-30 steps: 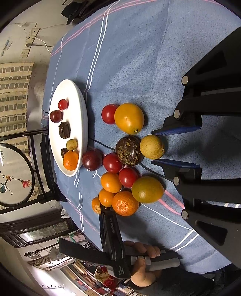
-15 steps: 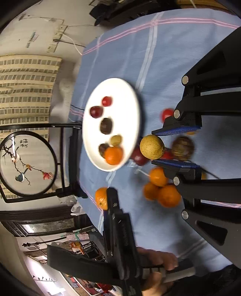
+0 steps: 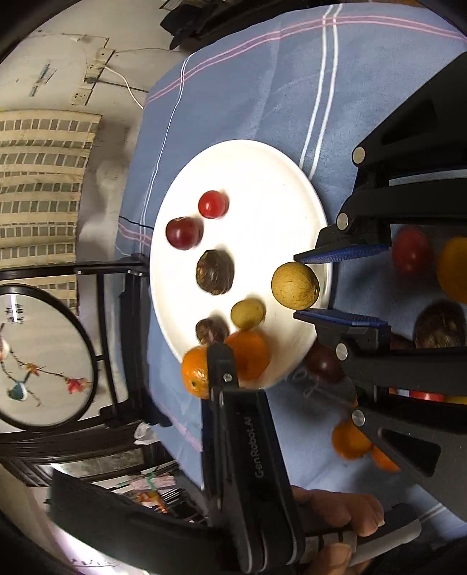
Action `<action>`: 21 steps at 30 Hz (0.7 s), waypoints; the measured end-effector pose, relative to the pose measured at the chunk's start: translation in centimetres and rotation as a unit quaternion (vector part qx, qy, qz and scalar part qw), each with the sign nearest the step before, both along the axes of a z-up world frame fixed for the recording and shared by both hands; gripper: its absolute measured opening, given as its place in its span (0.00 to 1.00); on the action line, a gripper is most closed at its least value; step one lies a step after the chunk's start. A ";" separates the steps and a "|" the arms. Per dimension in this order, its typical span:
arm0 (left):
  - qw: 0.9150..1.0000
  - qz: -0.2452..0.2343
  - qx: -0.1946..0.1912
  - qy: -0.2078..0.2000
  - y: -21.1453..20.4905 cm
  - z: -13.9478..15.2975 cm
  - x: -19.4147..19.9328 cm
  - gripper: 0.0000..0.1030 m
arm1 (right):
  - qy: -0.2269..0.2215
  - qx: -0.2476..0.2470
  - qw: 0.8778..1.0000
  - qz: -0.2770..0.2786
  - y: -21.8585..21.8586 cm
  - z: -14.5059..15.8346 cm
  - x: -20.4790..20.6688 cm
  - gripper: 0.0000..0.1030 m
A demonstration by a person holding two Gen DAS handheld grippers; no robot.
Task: Organize fruits
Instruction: 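Carry both fruits over the plate and open both tools to release them, then grasp an olive-yellow tomato with the right tool while the left tool returns to the pile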
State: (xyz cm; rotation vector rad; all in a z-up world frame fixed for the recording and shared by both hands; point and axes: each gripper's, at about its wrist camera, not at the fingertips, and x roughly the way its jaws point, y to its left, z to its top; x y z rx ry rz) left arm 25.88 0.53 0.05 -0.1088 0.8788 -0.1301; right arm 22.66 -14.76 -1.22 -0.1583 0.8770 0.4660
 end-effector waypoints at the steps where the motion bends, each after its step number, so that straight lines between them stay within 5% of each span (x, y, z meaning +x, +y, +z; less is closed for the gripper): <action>1: 1.000 -0.003 0.003 0.002 -0.4 -0.2 0.3 0.41 | 0.003 0.004 1.000 -0.008 -0.2 -0.2 0.3 0.26; 2: 1.000 -0.002 0.018 -0.006 -0.9 -0.3 0.5 0.42 | 0.007 0.007 1.000 -0.011 -0.4 -0.4 0.6 0.35; 4: 1.000 -0.007 0.024 -0.008 -1.4 -0.3 0.6 0.63 | 0.006 0.015 1.000 -0.015 -0.9 -0.4 0.6 0.45; 21: 0.999 0.016 -0.014 -0.028 2.8 0.8 -9.0 0.77 | 0.006 0.049 0.998 -0.048 -3.9 0.7 -3.7 0.59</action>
